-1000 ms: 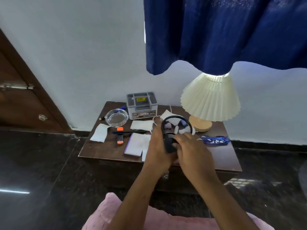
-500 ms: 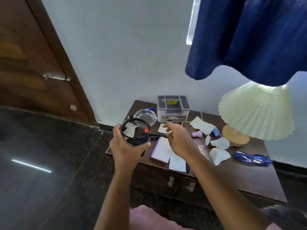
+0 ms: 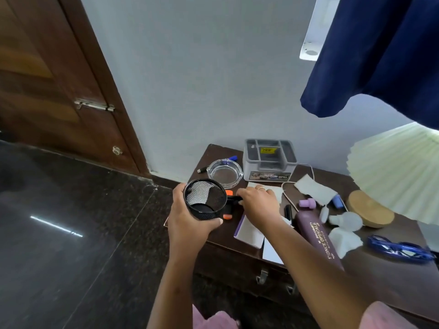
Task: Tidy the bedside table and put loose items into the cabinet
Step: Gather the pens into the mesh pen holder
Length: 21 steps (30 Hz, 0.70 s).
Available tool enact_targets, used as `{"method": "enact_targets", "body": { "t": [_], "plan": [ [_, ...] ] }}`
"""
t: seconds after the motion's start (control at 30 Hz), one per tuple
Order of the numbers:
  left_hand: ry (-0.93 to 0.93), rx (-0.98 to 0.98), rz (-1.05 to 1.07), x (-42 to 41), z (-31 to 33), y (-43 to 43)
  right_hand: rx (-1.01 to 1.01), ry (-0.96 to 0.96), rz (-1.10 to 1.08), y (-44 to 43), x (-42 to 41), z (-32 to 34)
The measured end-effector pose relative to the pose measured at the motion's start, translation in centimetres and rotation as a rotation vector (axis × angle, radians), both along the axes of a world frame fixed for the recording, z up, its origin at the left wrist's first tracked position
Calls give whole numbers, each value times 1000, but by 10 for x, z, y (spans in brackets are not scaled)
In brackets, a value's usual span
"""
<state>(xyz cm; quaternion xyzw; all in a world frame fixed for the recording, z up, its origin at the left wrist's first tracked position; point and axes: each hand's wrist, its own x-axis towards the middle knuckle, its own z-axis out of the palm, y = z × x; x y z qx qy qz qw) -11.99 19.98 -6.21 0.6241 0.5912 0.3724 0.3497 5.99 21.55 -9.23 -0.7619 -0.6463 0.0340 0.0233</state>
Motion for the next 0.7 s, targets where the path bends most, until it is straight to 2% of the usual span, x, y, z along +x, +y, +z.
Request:
{"method": "enact_targets", "body": {
  "t": [0.07, 0.1, 0.17, 0.2, 0.27, 0.37, 0.43, 0.57, 0.7],
  "plan": [
    [3, -13, 1, -1, -2, 1, 136, 36, -97, 1, 4, 9],
    [7, -20, -2, 0, -2, 1, 266, 140, -167, 2, 5, 17],
    [2, -33, -8, 1, -2, 0, 533, 545, -244, 0, 2, 41],
    [-5, -43, -12, 2, -1, 0, 643, 776, -218, -1, -3, 55],
    [-8, -59, -18, 5, 1, -1, 780, 1079, -96, -7, -17, 78],
    [9, -57, -19, 7, 3, -2, 821, 1297, 61, -17, -38, 93],
    [21, -45, -18, 6, 3, -3, 761, 1294, 93, -23, -48, 83],
    [40, -10, -25, 7, -1, -3, 518, 1000, 106, -29, -57, 51],
    [34, -23, 1, 8, -2, 0, 550, 917, 43, -27, -63, 32]
  ]
}}
